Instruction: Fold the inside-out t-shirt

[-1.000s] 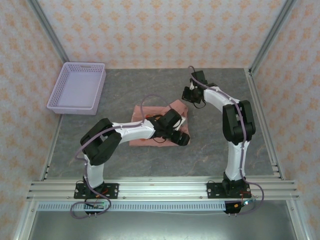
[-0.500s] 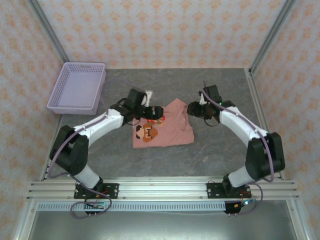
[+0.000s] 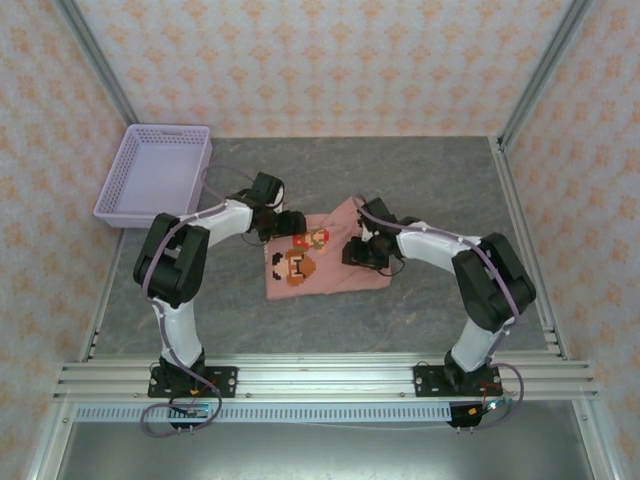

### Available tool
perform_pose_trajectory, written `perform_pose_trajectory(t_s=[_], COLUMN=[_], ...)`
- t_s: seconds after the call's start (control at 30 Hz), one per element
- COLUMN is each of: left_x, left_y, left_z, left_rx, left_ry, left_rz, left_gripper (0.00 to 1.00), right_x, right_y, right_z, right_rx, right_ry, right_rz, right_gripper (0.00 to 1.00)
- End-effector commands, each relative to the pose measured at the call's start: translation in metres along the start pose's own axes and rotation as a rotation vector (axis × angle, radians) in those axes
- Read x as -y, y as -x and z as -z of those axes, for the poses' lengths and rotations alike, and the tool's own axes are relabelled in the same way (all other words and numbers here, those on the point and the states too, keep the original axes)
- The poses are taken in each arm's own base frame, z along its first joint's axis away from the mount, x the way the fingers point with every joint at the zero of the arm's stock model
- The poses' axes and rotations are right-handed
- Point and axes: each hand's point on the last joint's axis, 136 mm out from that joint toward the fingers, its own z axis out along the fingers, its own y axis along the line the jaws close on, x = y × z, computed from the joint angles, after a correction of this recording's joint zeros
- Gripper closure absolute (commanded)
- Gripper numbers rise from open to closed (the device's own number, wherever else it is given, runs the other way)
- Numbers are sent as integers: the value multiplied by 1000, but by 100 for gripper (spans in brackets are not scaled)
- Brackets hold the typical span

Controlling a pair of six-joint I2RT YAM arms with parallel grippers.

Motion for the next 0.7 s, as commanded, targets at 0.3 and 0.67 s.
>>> perform_pose_trajectory(t_s=[0.3, 0.67], left_x=[65, 58], left_y=[-123, -91], left_z=[41, 37], left_rx=[-97, -63], left_ry=[-143, -52], left_rz=[-133, -287], left_gripper=[24, 46], right_x=[23, -11], right_y=[98, 42], right_z=[31, 51], right_rx=[115, 122], right_ry=[-169, 23], right_rz=[146, 117], right_gripper=[55, 53])
